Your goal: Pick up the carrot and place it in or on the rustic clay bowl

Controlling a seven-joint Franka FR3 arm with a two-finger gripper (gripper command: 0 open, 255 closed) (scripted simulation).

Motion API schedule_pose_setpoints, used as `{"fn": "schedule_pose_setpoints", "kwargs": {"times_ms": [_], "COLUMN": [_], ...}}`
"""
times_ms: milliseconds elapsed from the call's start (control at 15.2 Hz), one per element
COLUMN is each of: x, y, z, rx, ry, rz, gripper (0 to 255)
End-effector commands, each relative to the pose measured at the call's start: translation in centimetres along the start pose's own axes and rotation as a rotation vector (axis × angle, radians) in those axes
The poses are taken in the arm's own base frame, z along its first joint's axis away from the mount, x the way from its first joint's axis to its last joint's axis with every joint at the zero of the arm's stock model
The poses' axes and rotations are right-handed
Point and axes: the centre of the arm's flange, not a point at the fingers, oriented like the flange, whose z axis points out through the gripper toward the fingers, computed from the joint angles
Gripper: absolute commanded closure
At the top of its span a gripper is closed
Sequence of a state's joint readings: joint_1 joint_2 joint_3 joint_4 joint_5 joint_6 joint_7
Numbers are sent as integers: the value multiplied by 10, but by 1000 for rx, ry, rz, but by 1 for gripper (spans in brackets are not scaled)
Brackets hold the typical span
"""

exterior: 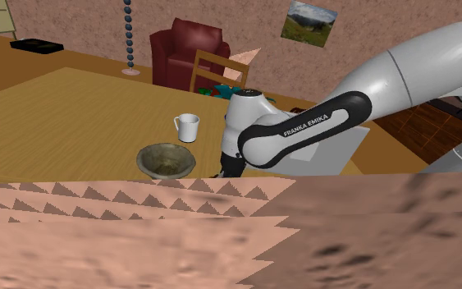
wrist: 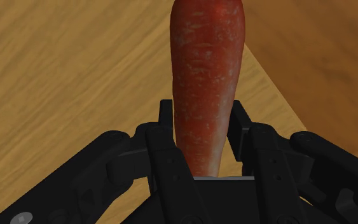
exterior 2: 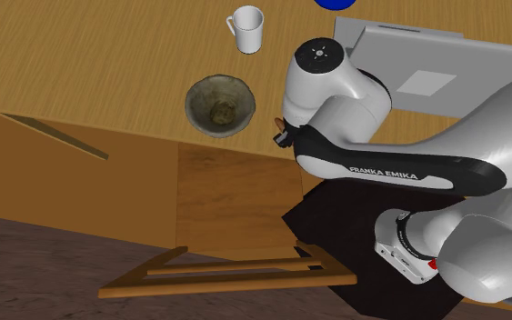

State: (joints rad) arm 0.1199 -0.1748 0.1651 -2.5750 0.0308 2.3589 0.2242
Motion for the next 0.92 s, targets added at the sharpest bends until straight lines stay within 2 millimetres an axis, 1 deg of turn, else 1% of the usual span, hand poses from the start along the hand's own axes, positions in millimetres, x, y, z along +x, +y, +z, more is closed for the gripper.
{"fn": "schedule_pose_setpoints", "kwargs": {"times_ms": [0, 858], "x": [0, -3], "y": [0, 1], "z": [-8, -76], "rx": [0, 0], "ry": [0, 0], "rz": [0, 0], "gripper": [255, 255]}}
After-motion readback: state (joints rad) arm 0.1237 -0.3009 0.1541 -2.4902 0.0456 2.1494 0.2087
